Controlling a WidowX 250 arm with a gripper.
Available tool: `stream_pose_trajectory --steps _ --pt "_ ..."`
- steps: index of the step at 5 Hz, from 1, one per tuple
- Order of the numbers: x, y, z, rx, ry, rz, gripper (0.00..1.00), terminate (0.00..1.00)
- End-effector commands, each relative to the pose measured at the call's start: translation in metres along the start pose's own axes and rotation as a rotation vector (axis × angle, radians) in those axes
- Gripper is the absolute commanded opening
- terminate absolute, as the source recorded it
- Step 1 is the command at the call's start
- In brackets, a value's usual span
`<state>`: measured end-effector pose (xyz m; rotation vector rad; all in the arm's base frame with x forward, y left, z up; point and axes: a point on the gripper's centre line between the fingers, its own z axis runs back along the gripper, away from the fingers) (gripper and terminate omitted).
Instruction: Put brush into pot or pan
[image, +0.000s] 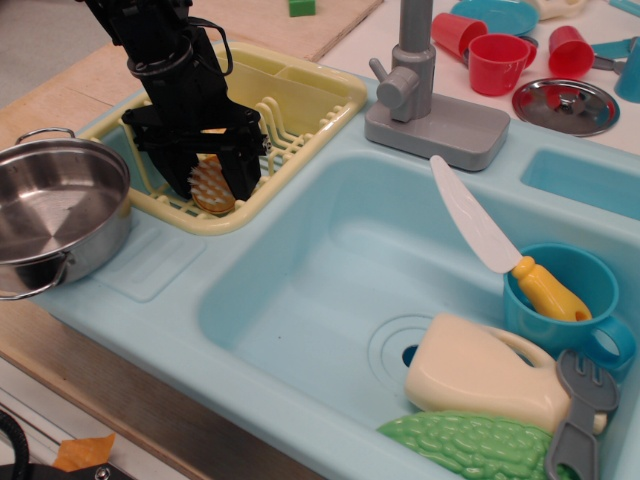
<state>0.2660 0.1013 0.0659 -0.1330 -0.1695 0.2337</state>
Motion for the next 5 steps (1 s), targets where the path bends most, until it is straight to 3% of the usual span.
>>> stream_pose_trajectory --steps 1,3,5 --pt "0.008 -0.004 0.028 0.061 -0.037 -0.02 0.0 0.0" --pt "0.015 -0.011 0.078 0.115 -0.096 -0.056 0.0 0.0" --pt "-0.005 -0.008 0.128 0.202 -0.113 0.006 0.0 0.0"
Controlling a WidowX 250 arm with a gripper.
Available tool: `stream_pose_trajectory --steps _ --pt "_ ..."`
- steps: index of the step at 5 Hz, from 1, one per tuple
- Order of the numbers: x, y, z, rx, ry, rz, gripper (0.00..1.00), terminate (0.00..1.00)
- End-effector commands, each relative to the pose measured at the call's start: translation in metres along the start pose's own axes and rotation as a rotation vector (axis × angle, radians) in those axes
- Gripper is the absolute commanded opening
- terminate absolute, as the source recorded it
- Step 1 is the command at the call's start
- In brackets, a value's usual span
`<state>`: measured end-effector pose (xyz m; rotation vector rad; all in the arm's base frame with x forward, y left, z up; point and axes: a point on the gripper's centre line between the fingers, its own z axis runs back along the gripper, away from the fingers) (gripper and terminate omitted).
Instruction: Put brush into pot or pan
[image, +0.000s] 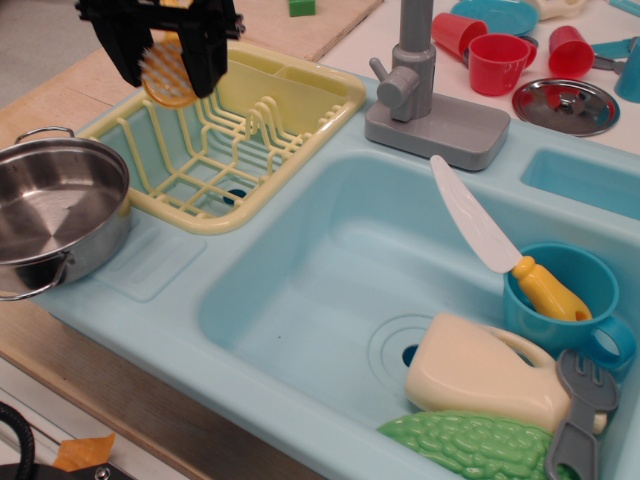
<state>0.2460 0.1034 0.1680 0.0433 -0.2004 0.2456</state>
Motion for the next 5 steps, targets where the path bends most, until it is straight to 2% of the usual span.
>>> stream_pose_trajectory --steps 1,2,3,4,5 --pt "-0.021 0.012 0.033 0.034 -0.01 0.064 0.0 0.0" --pt "-0.045 0.017 0.038 0.046 -0.015 0.112 0.0 0.0" --pt "-0.064 0.025 0.031 0.031 0.007 0.151 0.0 0.0" --pt "-0.083 0.03 0.015 -0.011 0.016 0.182 0.0 0.0" --pt "-0.089 0.032 0.005 -0.05 0.048 0.175 0.0 0.0"
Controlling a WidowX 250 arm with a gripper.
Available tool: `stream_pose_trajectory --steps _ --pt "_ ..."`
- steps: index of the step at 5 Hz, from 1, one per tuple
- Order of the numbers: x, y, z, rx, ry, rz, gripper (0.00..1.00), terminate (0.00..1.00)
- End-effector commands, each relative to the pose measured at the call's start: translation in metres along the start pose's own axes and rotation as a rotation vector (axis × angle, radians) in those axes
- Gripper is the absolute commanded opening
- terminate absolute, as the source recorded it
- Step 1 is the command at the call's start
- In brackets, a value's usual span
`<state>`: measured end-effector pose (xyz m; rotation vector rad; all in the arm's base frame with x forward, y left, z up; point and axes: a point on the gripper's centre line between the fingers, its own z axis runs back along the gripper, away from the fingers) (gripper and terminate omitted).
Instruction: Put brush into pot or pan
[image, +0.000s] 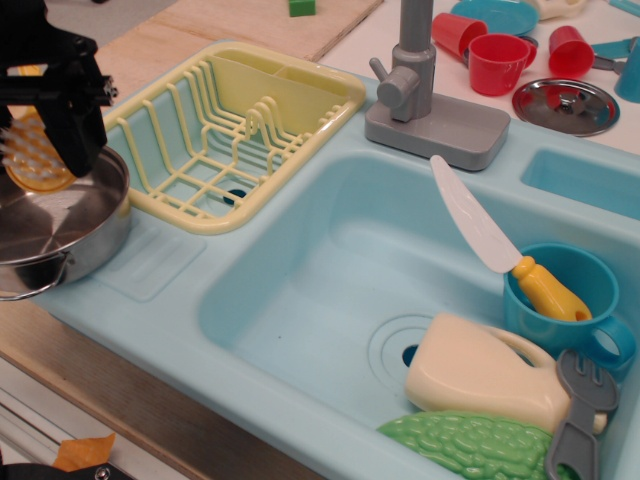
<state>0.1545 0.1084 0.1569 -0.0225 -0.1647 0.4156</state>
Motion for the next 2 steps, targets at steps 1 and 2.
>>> stream_pose_trajectory --steps 1,2 --pt "-0.0085 0.0026 -0.0078 -0.029 0.01 0.019 0.0 0.0" --pt "-0.0085 0.0026 -0.0078 -0.029 0.01 0.019 1.0 1.0"
